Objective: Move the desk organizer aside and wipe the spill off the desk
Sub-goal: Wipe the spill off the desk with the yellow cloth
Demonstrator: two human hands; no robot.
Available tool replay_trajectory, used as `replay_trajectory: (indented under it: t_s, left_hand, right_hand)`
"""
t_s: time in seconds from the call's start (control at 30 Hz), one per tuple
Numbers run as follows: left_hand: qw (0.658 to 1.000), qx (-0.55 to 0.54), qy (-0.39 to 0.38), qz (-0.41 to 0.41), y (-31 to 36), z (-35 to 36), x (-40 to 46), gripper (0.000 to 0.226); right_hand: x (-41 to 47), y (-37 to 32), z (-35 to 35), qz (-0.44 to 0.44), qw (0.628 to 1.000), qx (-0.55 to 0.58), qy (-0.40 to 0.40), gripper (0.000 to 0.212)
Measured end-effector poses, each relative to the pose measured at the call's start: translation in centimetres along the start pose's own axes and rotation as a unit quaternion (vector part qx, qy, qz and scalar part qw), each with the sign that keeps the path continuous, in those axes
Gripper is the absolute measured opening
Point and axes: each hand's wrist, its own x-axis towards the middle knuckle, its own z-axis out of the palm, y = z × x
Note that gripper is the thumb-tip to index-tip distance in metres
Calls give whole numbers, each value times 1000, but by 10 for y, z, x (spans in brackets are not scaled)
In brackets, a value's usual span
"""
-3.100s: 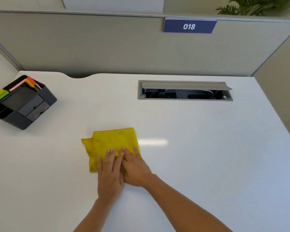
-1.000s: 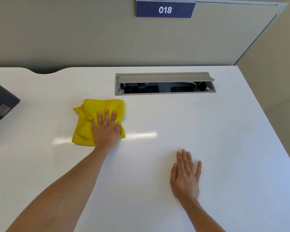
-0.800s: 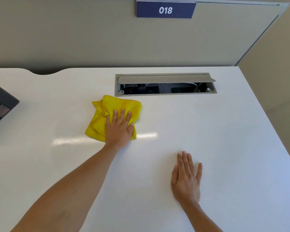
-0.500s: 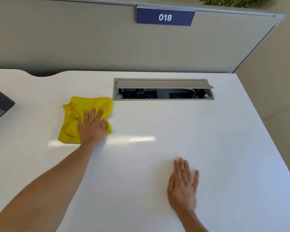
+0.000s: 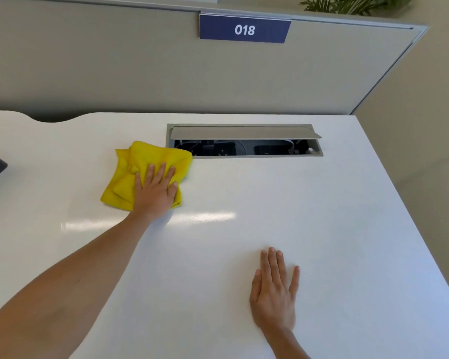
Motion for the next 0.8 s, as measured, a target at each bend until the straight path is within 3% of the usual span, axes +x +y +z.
replay_trajectory:
  t_s: [0.2,0.47,0.6,0.7,0.8]
  left_hand:
    - [990,44,-26,133,65,17,-38,67]
    - [967,42,2,253,126,45,-126,54]
    - [966,40,18,253,120,45,-152,52]
    - [969,43,26,242,93,42,-168,51]
    - [984,35,46,168,48,34,-183,51]
  right_hand:
    - [0,0,-1,9,1000,-8,-13,54]
    - [1,1,-5,14,1000,0,-20,54]
    - [-1,-1,-7,10,1000,22,1,52]
    - [-1,1,-7,13,999,14,-27,49]
    - [0,2,-8,13,999,0,-47,52]
